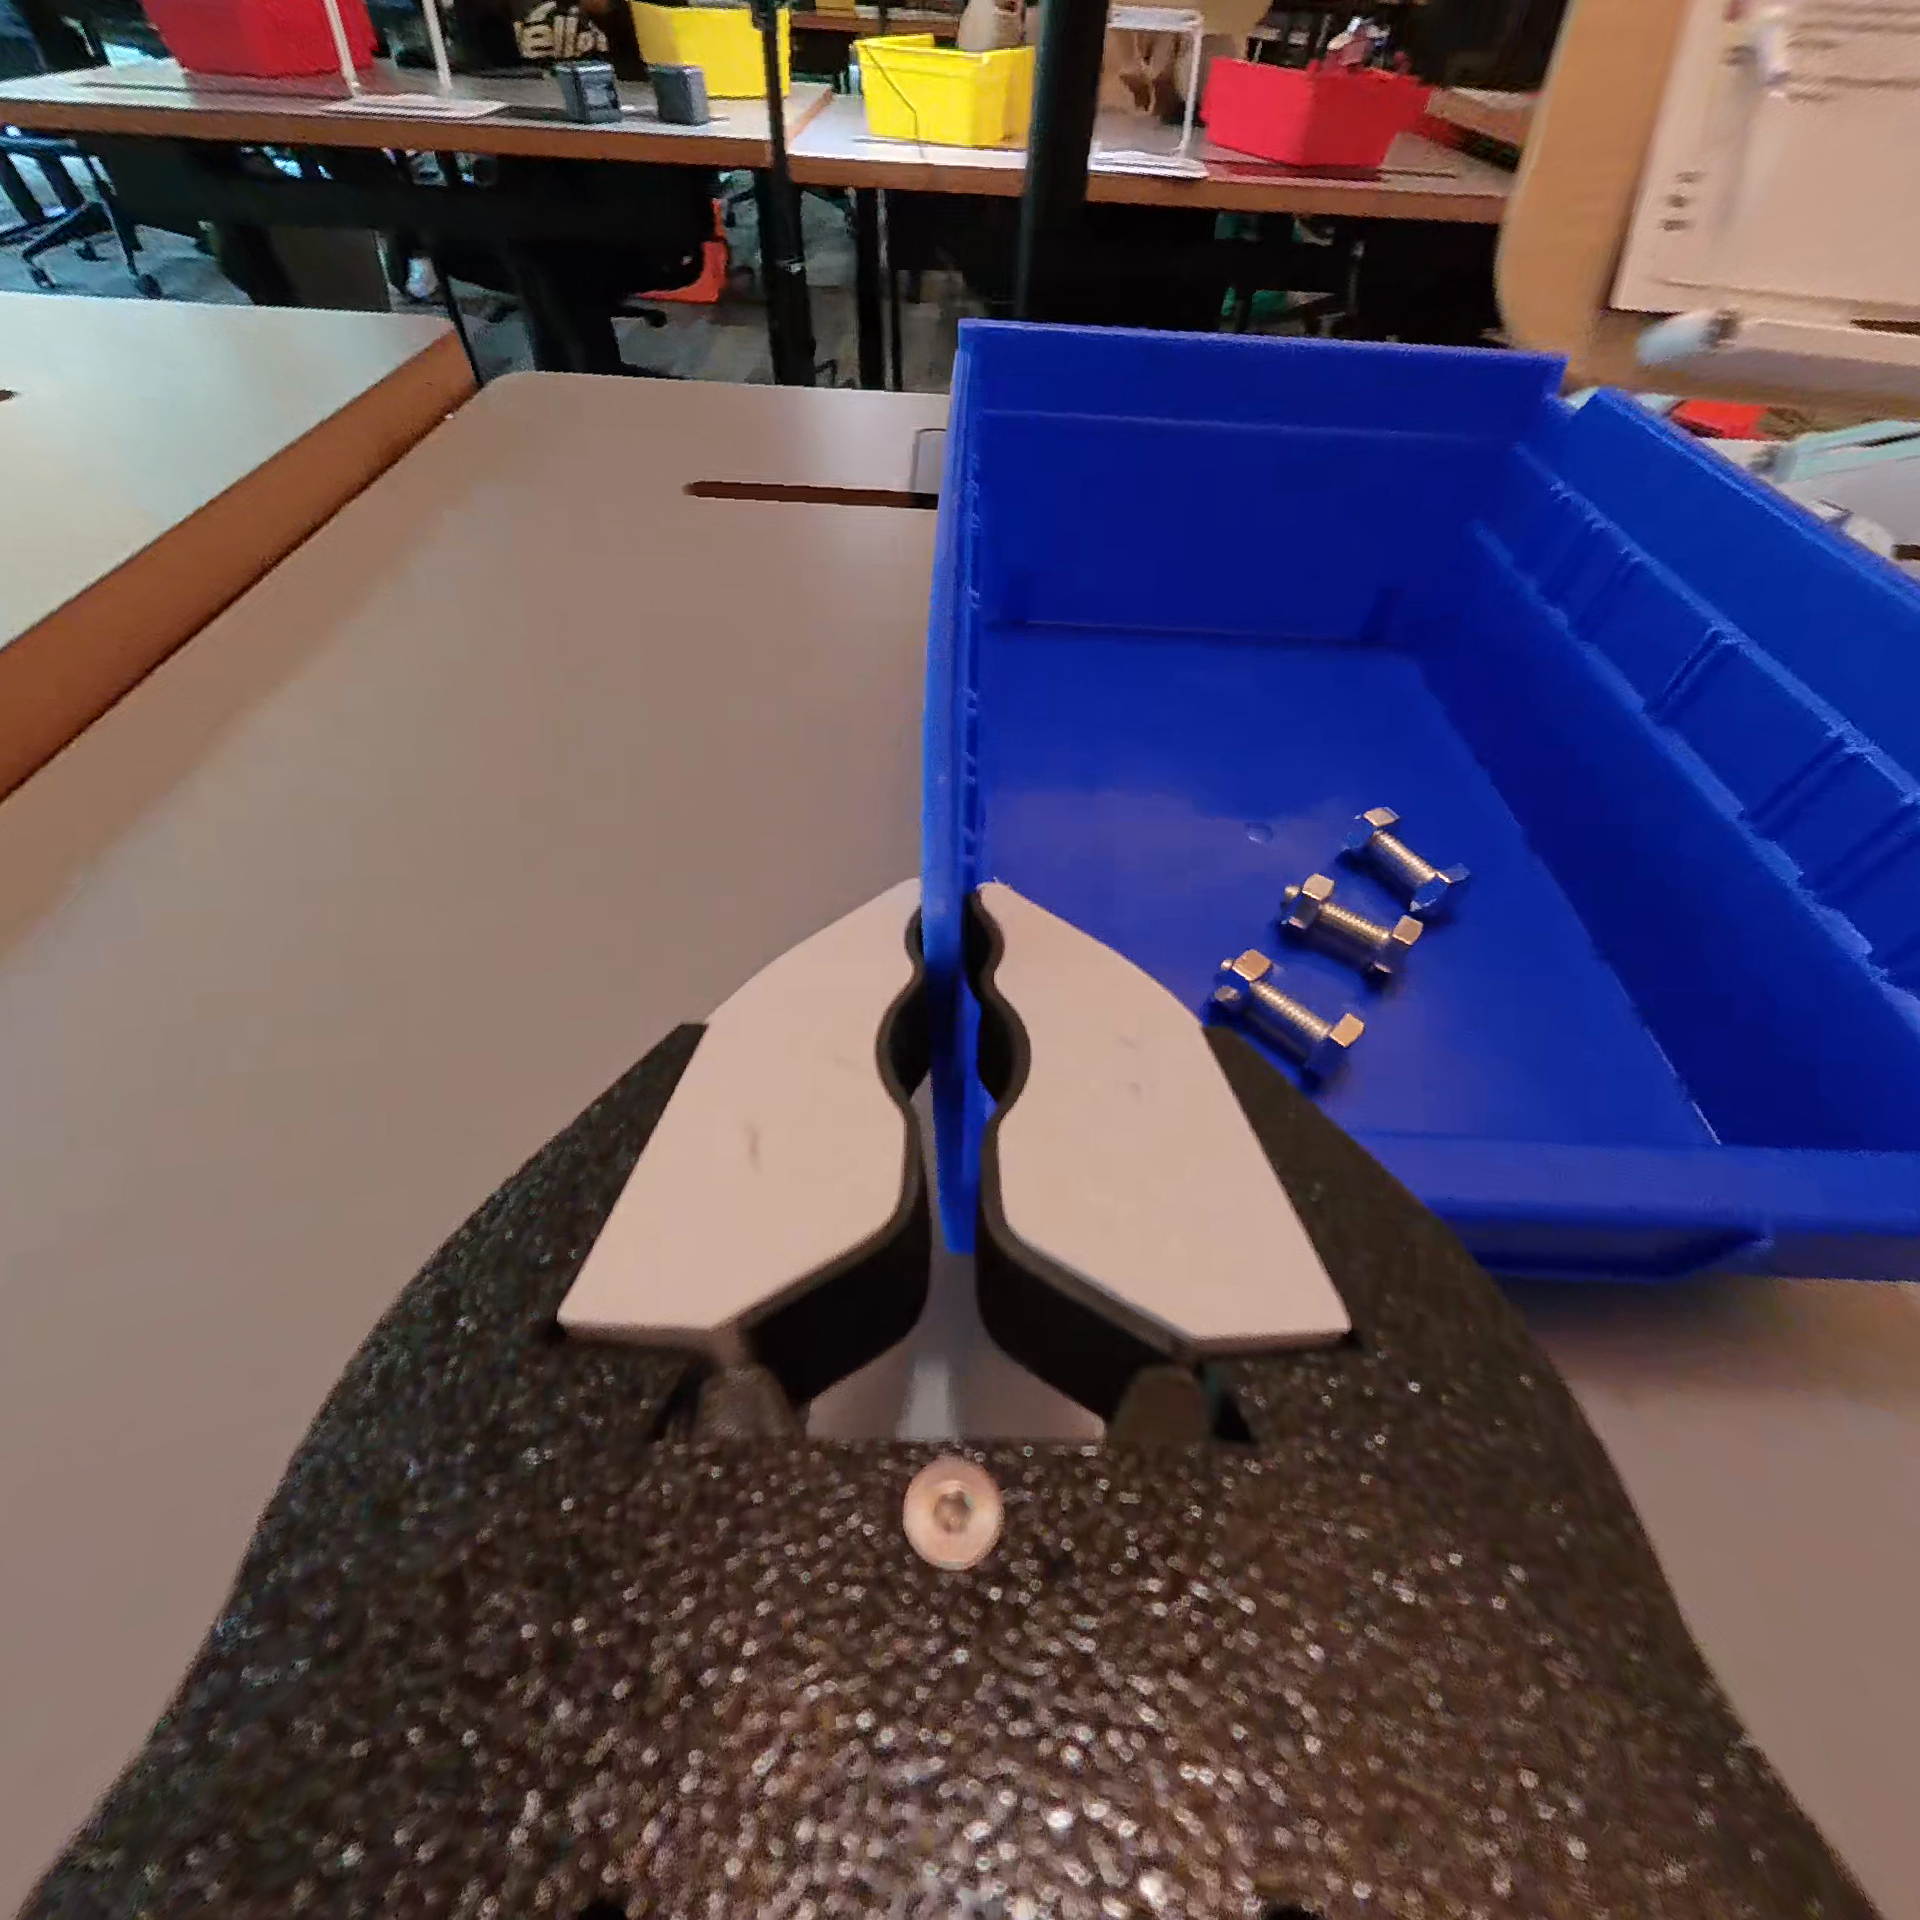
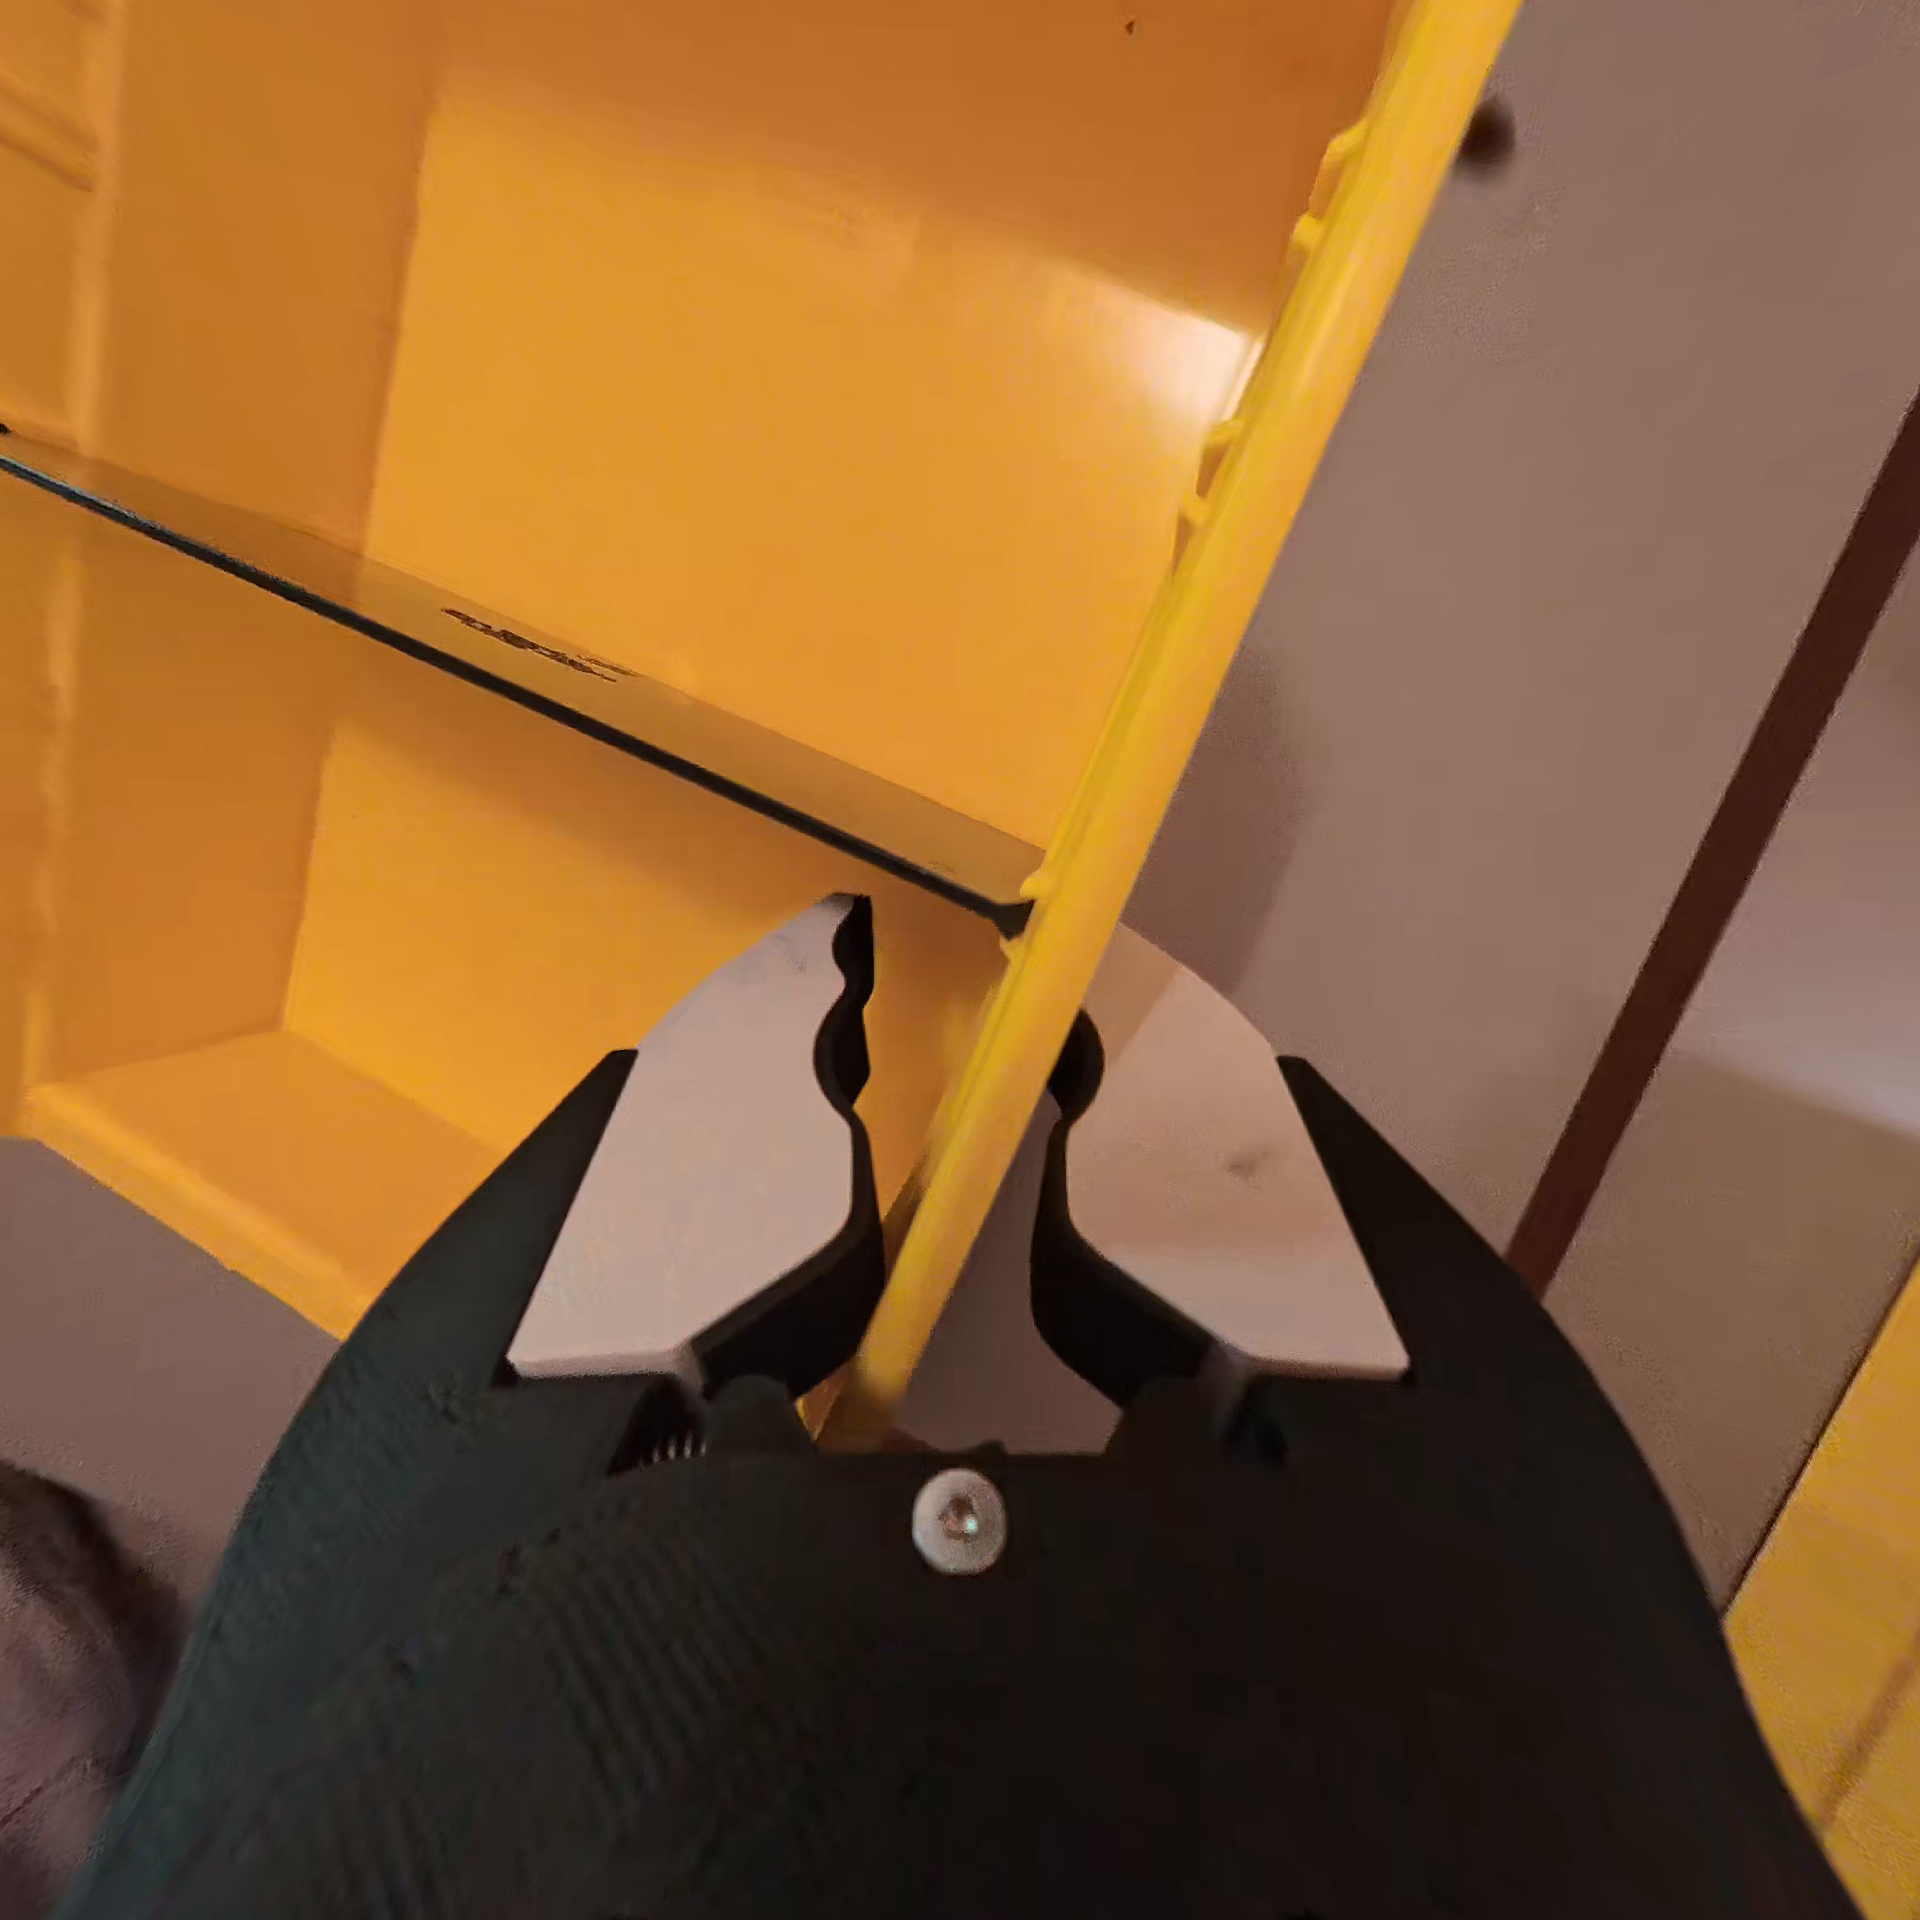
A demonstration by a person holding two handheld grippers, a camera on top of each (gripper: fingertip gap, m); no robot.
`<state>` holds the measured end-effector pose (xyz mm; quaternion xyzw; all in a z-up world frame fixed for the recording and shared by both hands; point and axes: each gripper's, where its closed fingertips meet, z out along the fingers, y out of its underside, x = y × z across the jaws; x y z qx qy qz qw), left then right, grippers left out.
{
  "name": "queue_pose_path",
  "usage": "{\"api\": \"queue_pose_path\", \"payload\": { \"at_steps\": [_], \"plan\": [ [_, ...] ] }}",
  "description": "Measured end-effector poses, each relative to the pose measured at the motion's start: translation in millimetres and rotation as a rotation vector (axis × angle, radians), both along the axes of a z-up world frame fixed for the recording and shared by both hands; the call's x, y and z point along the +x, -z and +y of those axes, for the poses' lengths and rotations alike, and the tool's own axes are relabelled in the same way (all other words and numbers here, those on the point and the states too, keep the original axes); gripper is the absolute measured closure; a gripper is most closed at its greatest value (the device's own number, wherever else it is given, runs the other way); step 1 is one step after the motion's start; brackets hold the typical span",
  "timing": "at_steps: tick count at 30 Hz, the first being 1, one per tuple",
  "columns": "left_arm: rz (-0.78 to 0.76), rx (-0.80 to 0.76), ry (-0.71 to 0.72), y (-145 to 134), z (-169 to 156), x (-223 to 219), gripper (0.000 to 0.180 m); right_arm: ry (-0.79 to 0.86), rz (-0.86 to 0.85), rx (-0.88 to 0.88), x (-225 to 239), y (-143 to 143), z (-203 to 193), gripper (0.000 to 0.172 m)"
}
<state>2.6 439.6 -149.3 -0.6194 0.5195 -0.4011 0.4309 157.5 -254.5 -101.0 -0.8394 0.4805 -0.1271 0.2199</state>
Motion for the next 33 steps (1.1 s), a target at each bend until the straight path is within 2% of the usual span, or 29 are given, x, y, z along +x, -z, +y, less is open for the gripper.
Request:
{"api": "queue_pose_path", "payload": {
  "at_steps": [1, 3, 5, 9, 12, 17, 19, 20, 21, 22, 24, 26, 28, 31, 33],
  "plan": [
    [0.002, -0.008, 0.001, 0.3, 8.9, 5.9, 0.178, 0.033, 0.028, -0.021, -1.9, 17.7, -17.3, 0.14],
    [0.003, -0.047, 0.004, 0.6, 23.7, 18.5, 0.178, 0.085, 0.078, -0.037, -4.6, 44.6, -41.0, 0.141],
    [0.004, -0.055, 0.008, 0.7, 35.4, 30.6, 0.178, 0.117, 0.122, 0.028, -4.5, 62.3, -49.3, 0.142],
    [0.009, -0.033, 0.003, 0.9, 48.4, 46.8, 0.178, 0.102, 0.118, 0.072, 7.4, 81.1, -57.7, 0.145],
    [0.006, -0.003, -0.004, 0.9, 52.1, 52.9, 0.178, 0.142, 0.179, 0.116, 12.1, 97.6, -56.8, 0.143],
    [0.023, 0.015, -0.012, 0.1, 54.1, 56.9, 0.177, 0.147, 0.123, 0.126, 23.2, 95.6, -54.8, 0.141],
    [0.06, 0.027, -0.016, -0.9, 53.7, 55.7, 0.174, 0.164, 0.073, 0.105, 28.4, 91.5, -58.3, 0.135],
    [0.075, 0.034, -0.017, -4.0, 51.7, 54.4, 0.156, 0.187, 0.008, 0.077, 34.6, 82.5, -63.4, 0.129],
    [0.086, 0.051, -0.024, -9.7, 49.5, 52.2, 0.137, 0.195, -0.071, 0.049, 39.6, 68.2, -67.6, 0.123],
    [0.09, 0.084, -0.041, -18.5, 47.9, 49.2, 0.13, 0.201, -0.163, 0.015, 43.3, 49.2, -72.3, 0.117],
    [0.091, 0.169, -0.049, -42.0, 38.2, 46.5, 0.13, 0.246, -0.348, -0.041, 44.4, 3.0, -78.4, 0.104],
    [0.12, 0.215, 0.031, -60.0, 11.1, 52.3, 0.134, 0.233, -0.515, 0.037, 36.6, -43.8, -54.1, 0.092],
    [0.218, 0.172, 0.169, -59.3, -25.7, 64.2, 0.139, 0.128, -0.615, 0.217, 19.1, -74.4, 0.3, 0.092],
    [0.389, -0.019, 0.312, -40.5, -69.1, 89.4, 0.148, -0.12, -0.591, 0.522, -25.9, -84.1, 103.4, 0.094],
    [0.516, -0.118, 0.326, -20.0, -78.6, 109.1, 0.151, -0.255, -0.571, 0.64, -57.2, -78.0, 159.5, 0.095]
  ]
}}
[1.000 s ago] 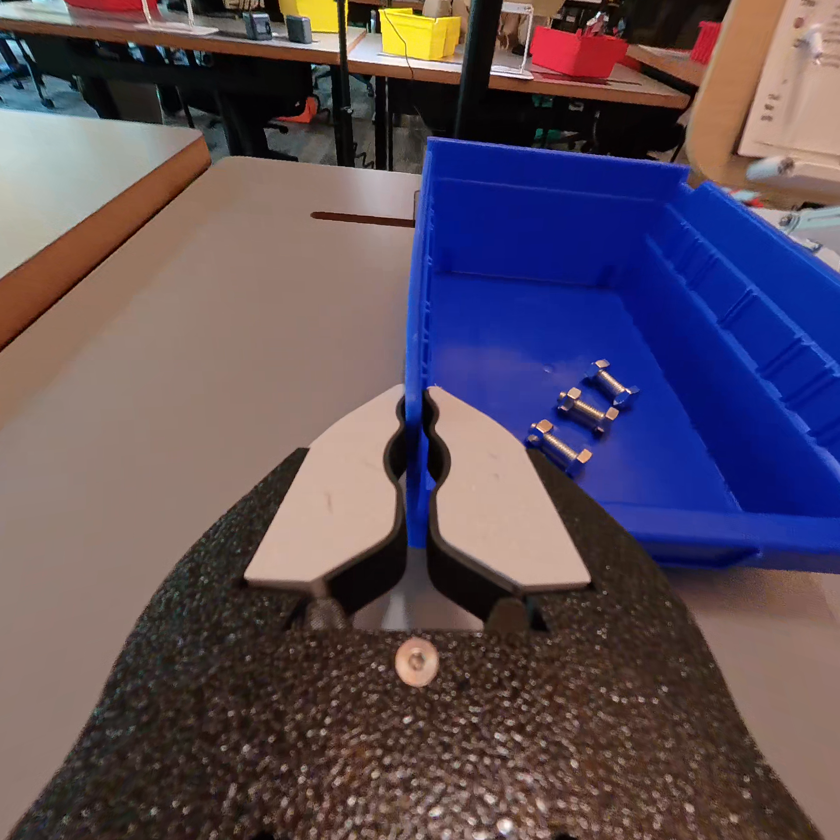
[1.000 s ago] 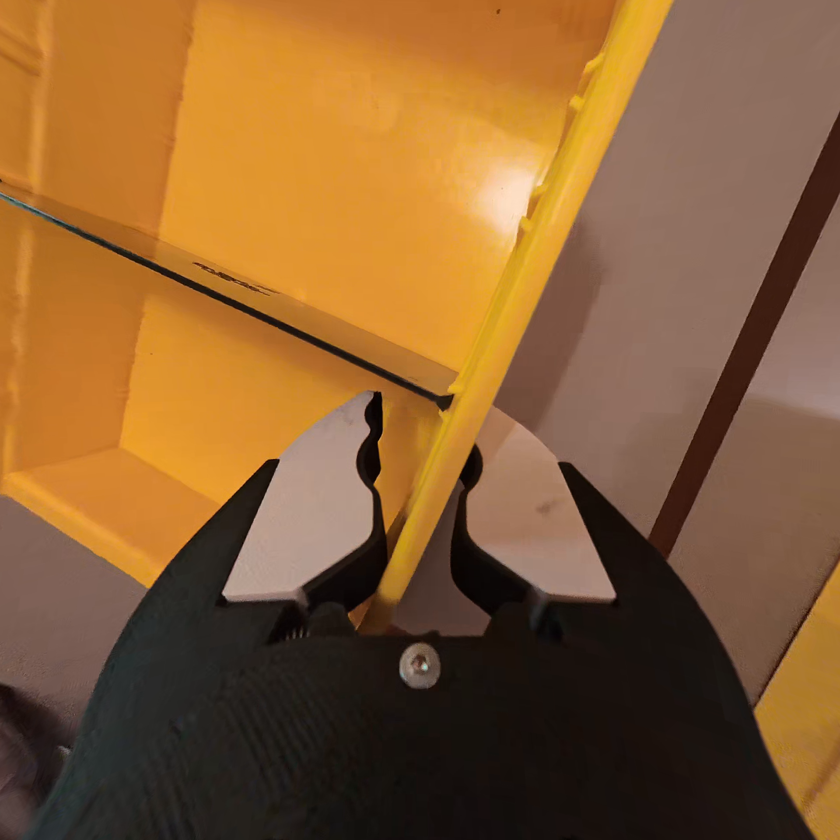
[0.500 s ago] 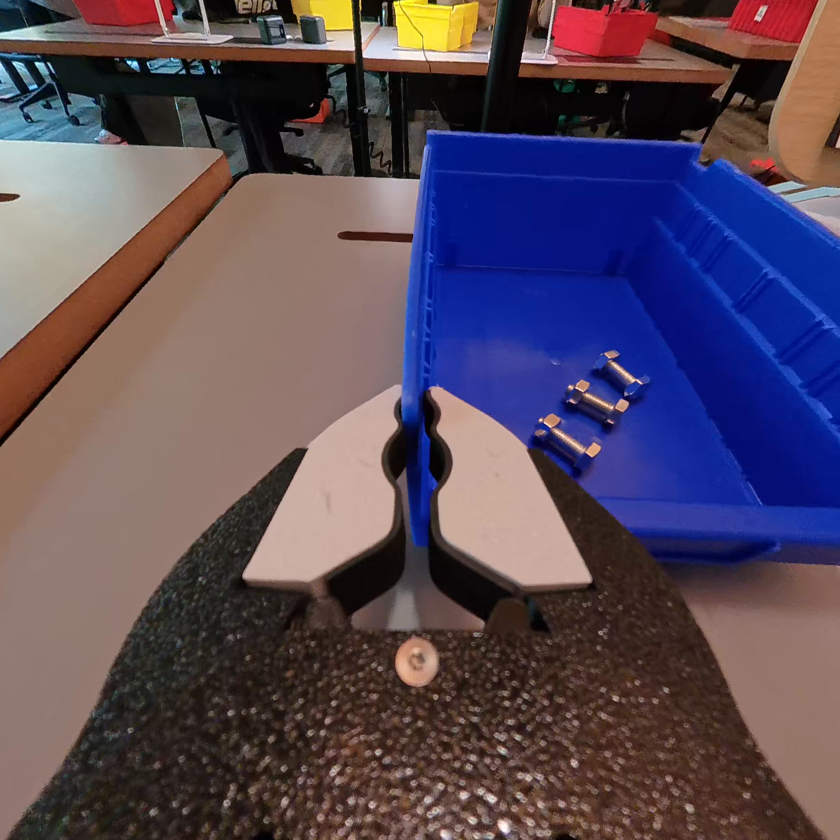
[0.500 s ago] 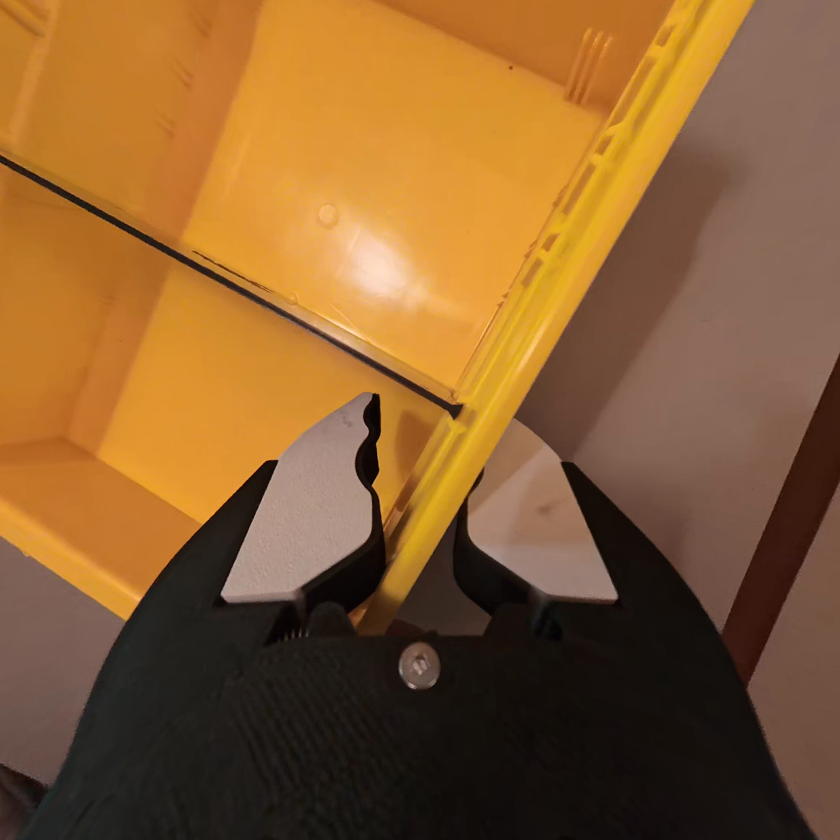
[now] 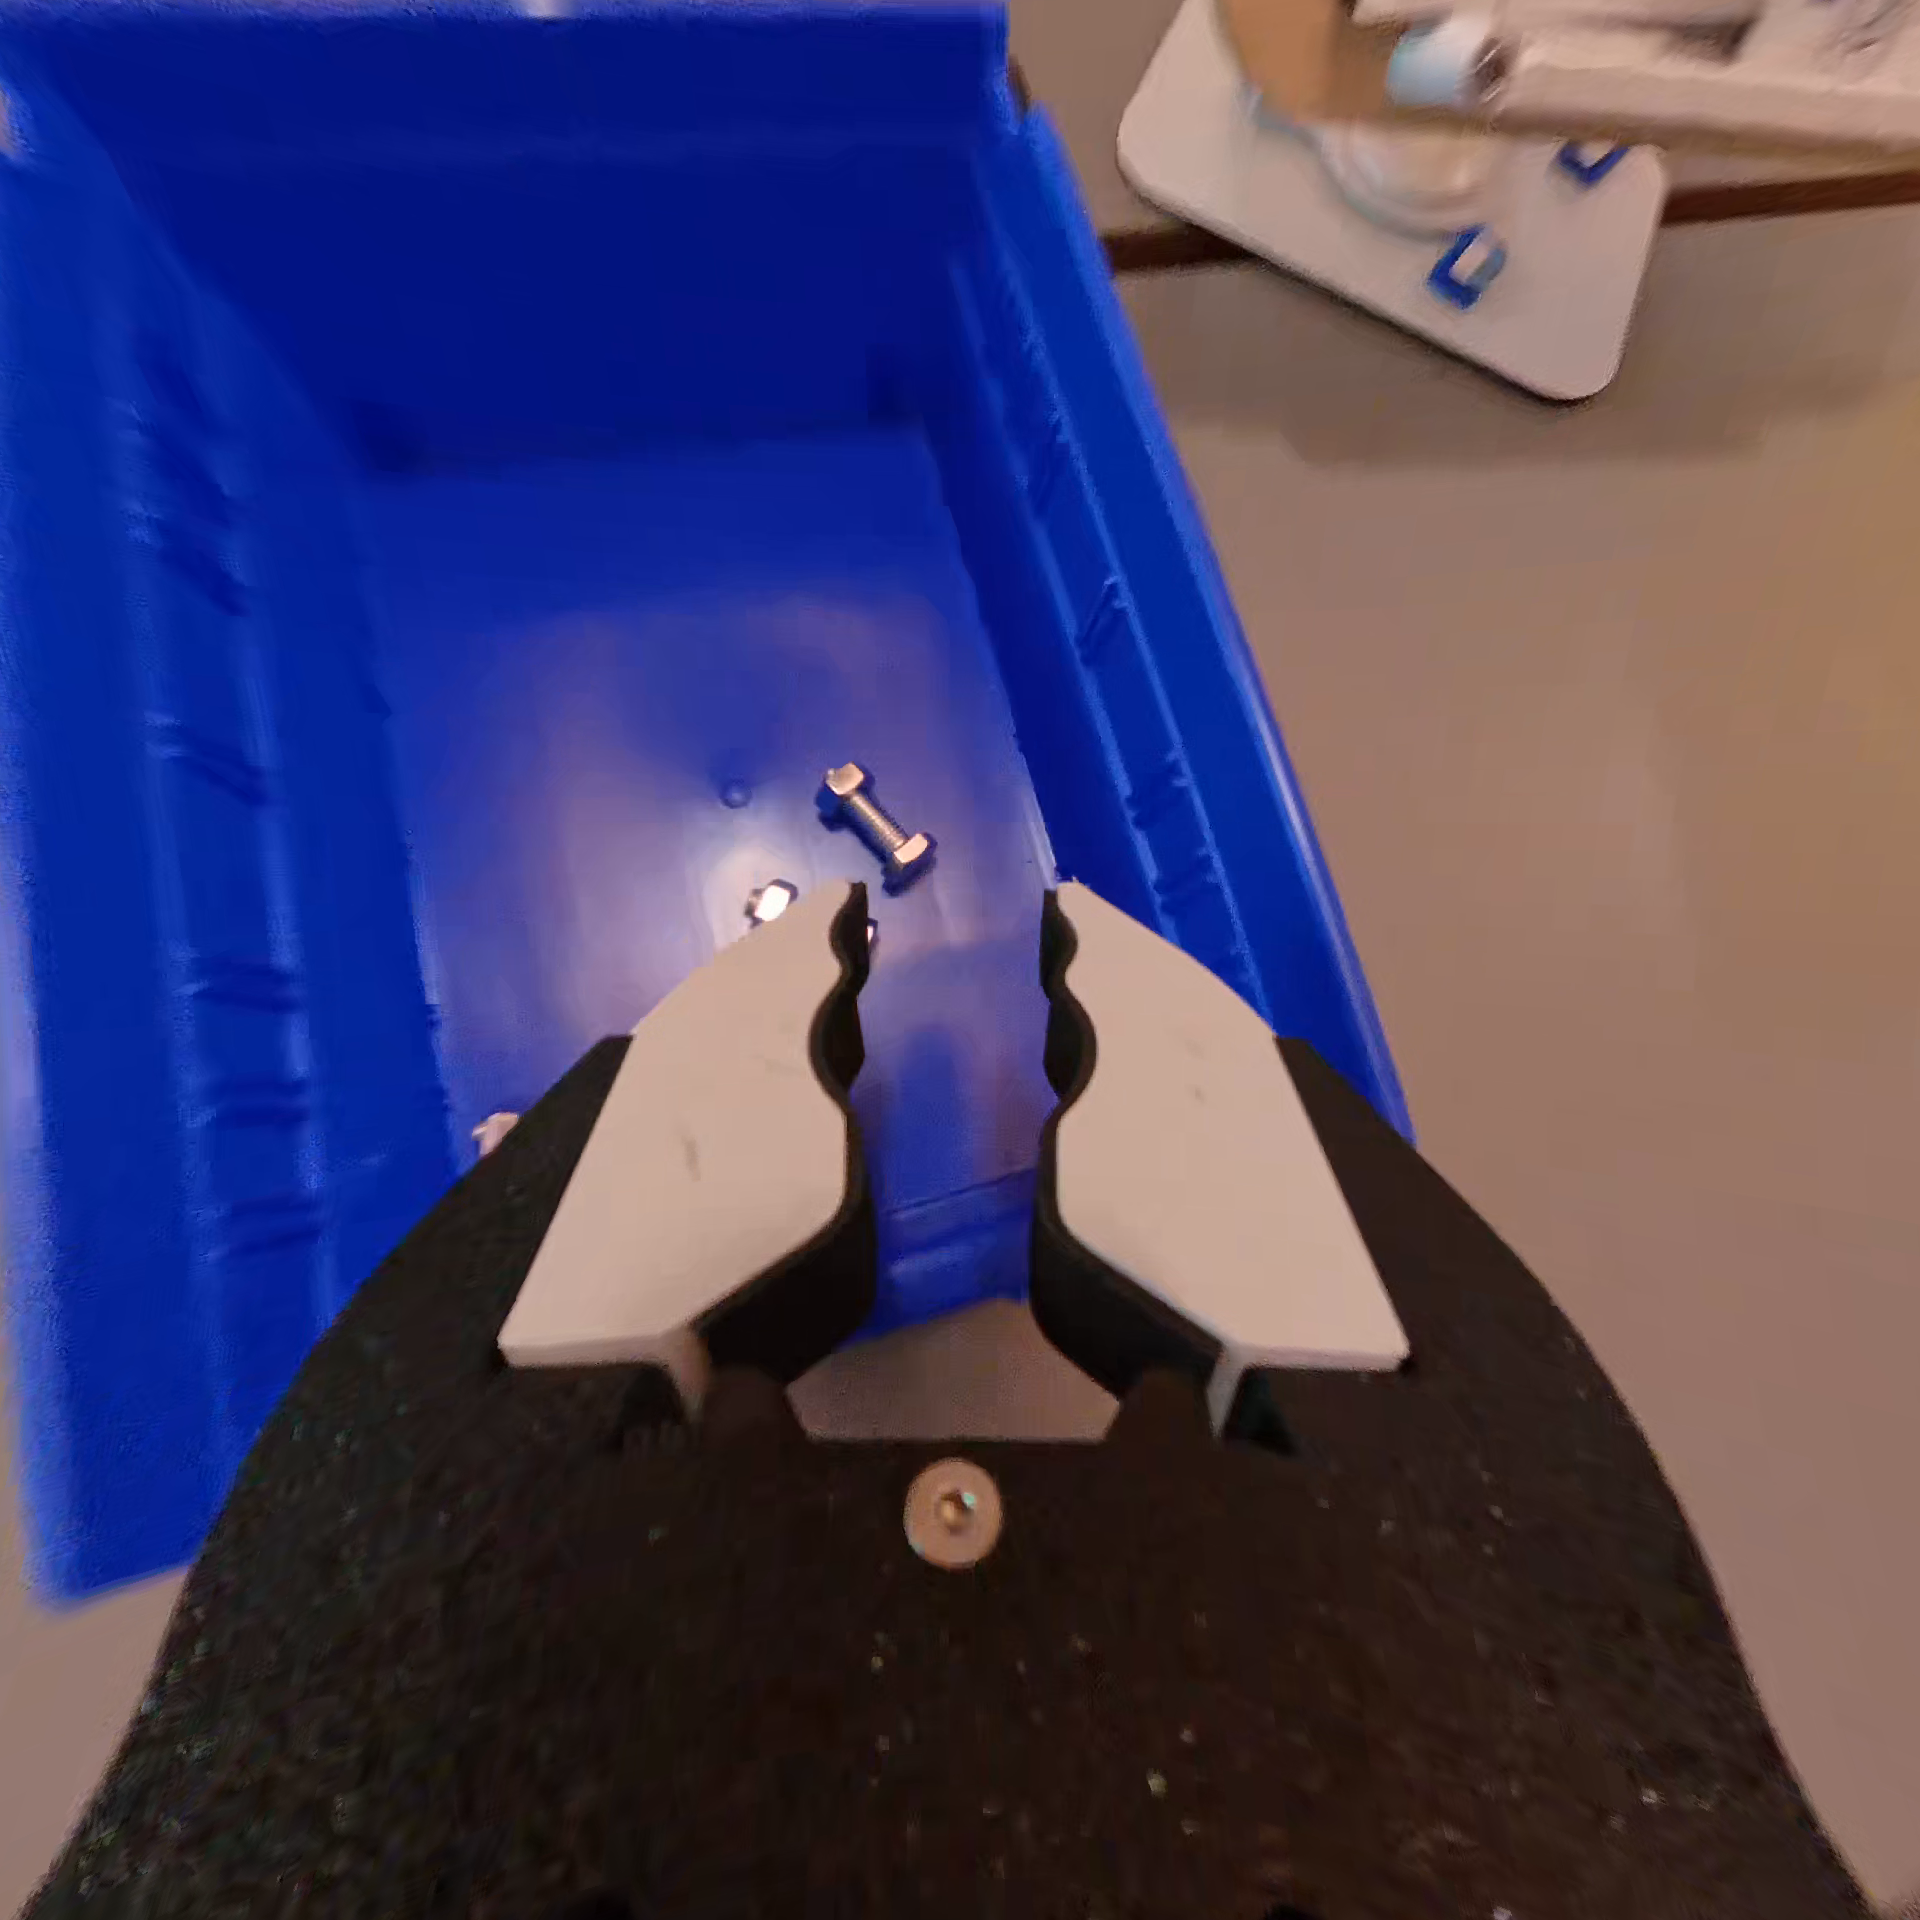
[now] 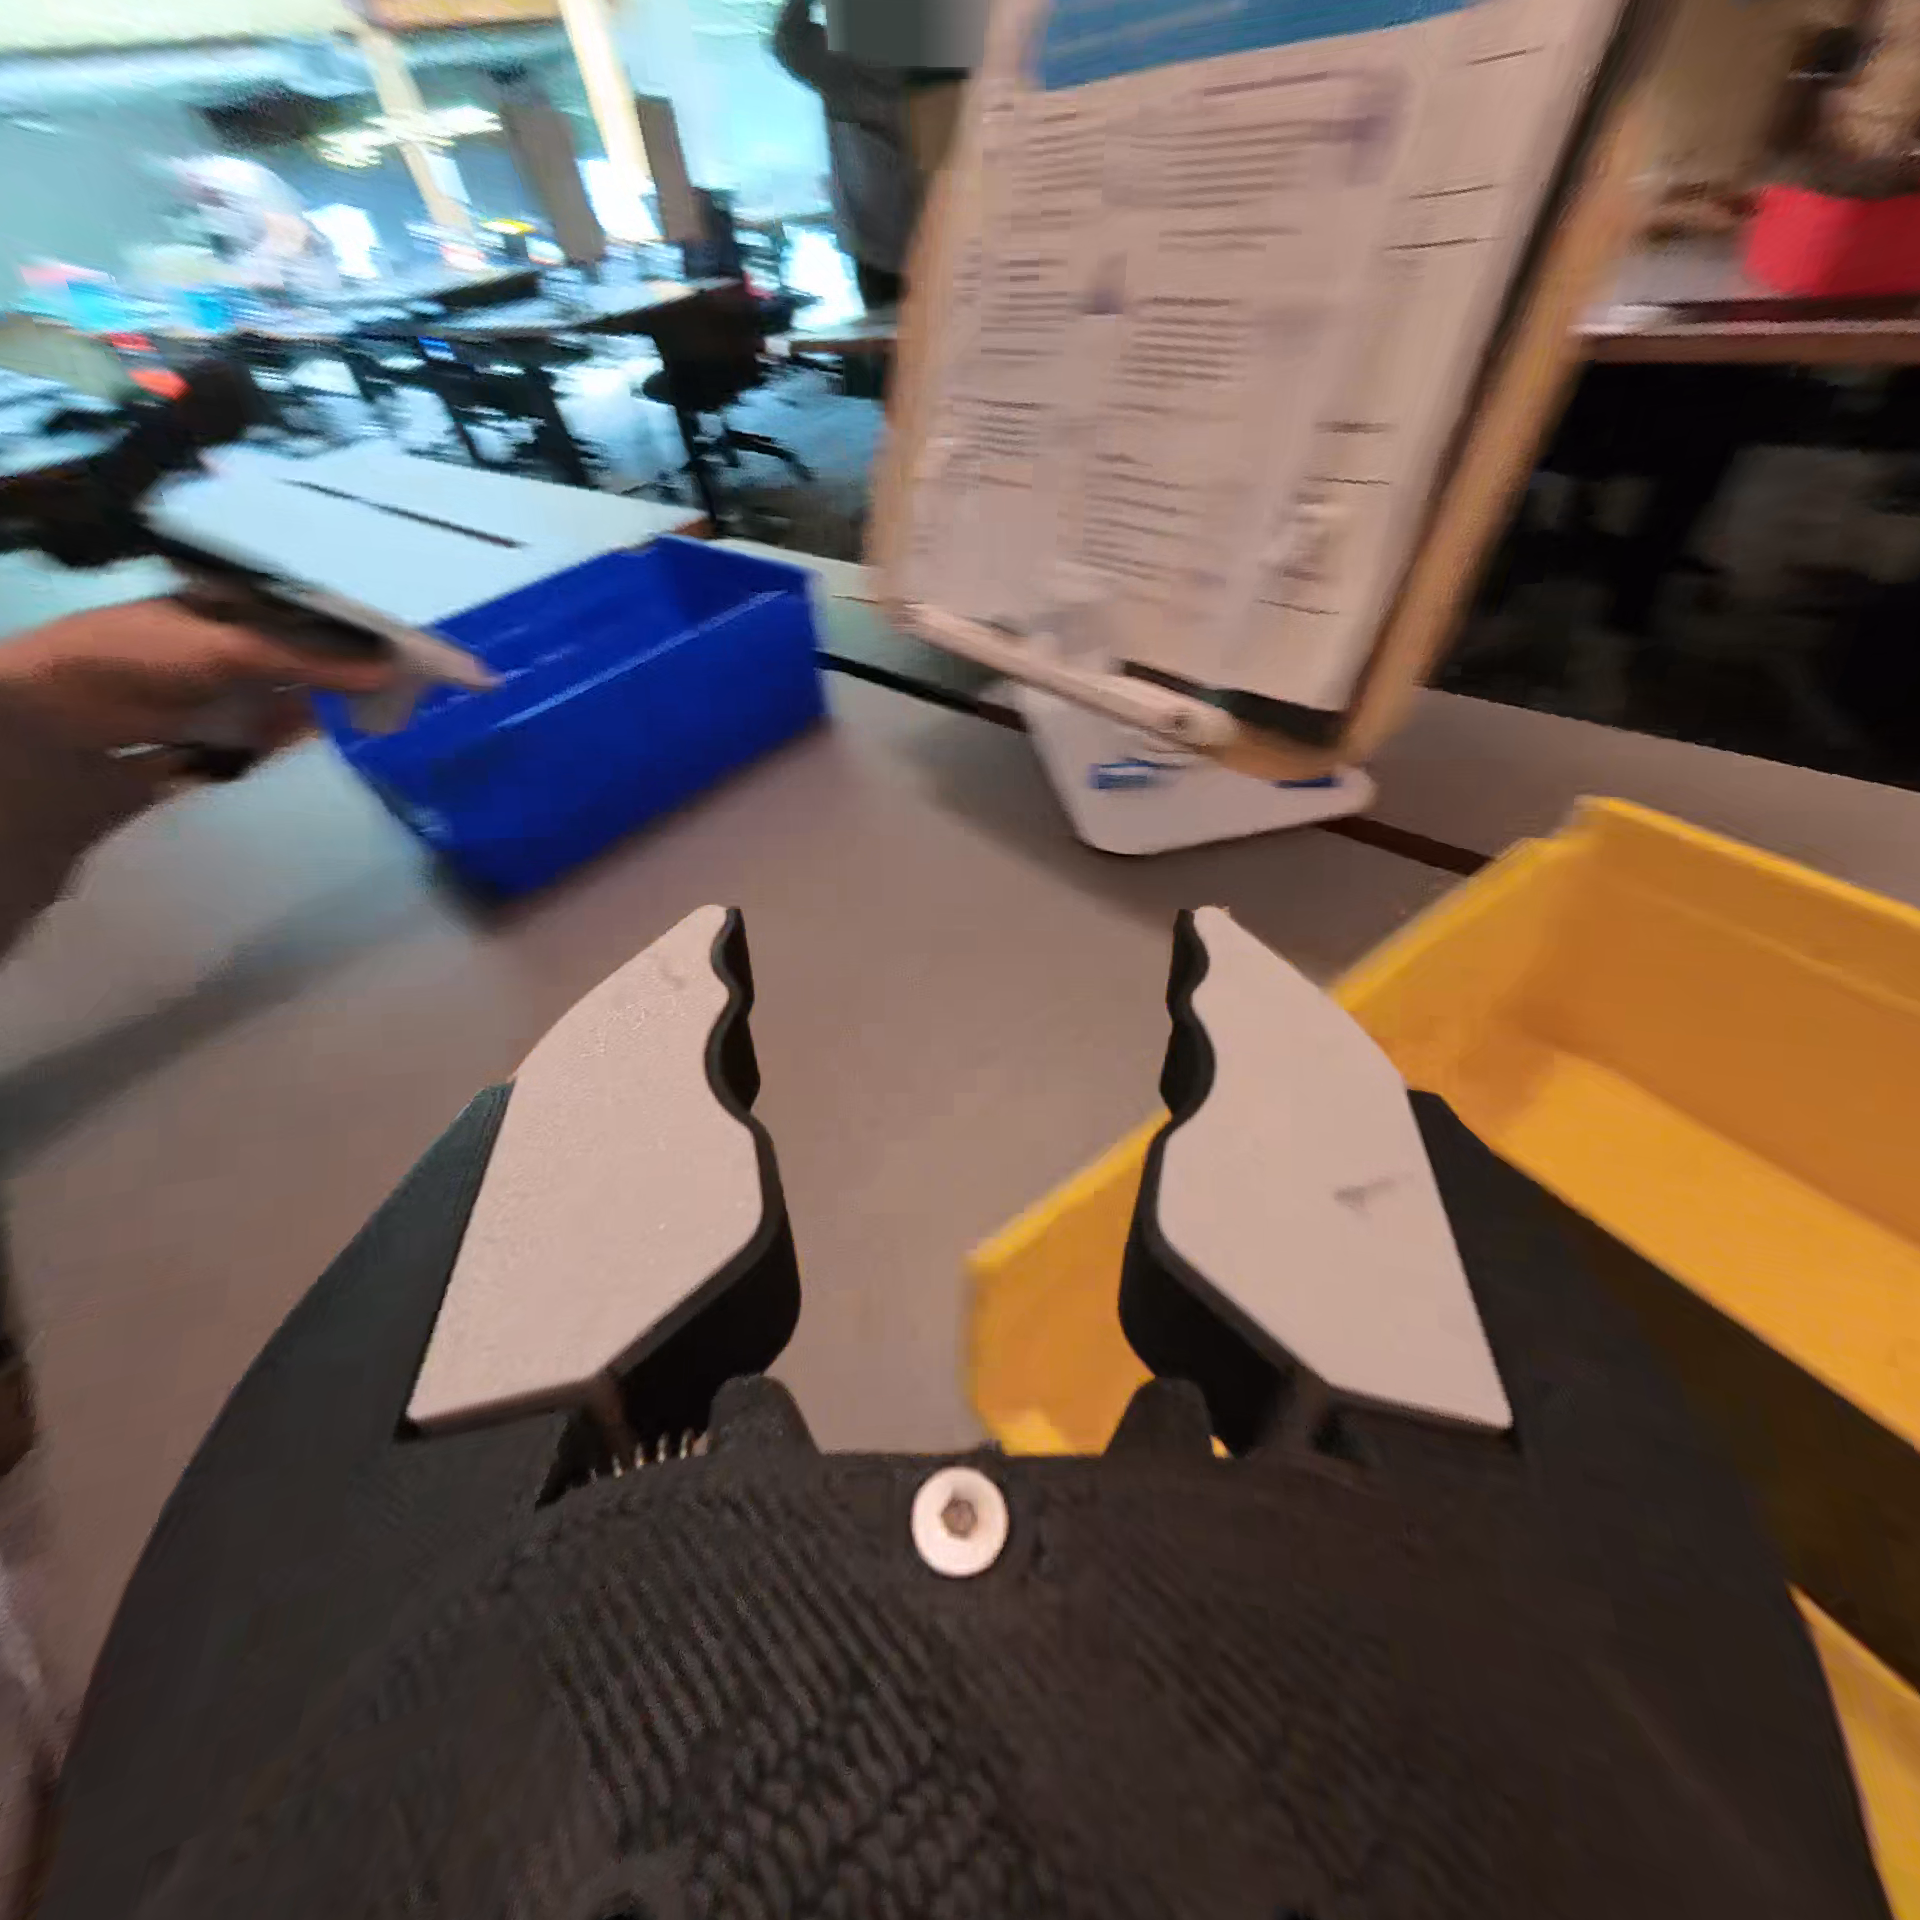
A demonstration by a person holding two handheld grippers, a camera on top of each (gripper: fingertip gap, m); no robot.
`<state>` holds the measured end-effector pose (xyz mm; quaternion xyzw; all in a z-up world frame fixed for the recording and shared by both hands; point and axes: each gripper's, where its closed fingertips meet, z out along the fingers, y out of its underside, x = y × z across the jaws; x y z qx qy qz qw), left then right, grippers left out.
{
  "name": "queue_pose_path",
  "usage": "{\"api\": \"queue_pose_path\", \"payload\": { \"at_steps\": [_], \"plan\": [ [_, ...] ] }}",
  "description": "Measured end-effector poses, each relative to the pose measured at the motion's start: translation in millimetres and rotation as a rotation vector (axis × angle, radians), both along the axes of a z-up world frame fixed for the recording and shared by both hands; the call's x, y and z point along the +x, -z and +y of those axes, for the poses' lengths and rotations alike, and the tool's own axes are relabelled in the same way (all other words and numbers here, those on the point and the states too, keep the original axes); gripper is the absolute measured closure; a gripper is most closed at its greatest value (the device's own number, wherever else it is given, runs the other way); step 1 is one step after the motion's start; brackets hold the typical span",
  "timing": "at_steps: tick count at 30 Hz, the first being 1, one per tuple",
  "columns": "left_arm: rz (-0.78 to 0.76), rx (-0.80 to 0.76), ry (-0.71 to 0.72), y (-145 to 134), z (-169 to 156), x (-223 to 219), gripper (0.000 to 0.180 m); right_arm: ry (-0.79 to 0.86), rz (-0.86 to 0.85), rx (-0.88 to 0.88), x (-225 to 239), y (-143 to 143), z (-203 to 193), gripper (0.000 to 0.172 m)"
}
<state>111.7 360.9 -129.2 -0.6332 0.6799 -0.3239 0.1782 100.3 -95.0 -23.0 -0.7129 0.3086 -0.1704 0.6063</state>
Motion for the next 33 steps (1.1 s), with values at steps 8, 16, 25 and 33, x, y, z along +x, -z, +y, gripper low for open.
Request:
{"api": "queue_pose_path", "payload": {
  "at_steps": [8, 16, 25, 33],
  "plan": [
    [0.377, -0.11, -0.124, 59.3, 0.6, 31.2, 0.154, -0.134, 0.001, -0.097, -42.9, 67.9, 79.1, 0.096],
    [0.554, -0.111, -0.264, 81.2, 0.2, 34.2, 0.16, -0.172, 0.043, -0.061, -47.3, 69.0, 77.9, 0.098],
    [0.626, -0.155, -0.312, 88.1, -0.5, 39.8, 0.165, -0.173, 0.01, -0.137, -50.1, 76.4, 74.3, 0.097],
    [0.676, -0.275, -0.284, 87.6, 1.5, 37.8, 0.171, -0.197, 0.007, -0.147, -56.4, 76.2, 75.5, 0.098]
  ]
}}
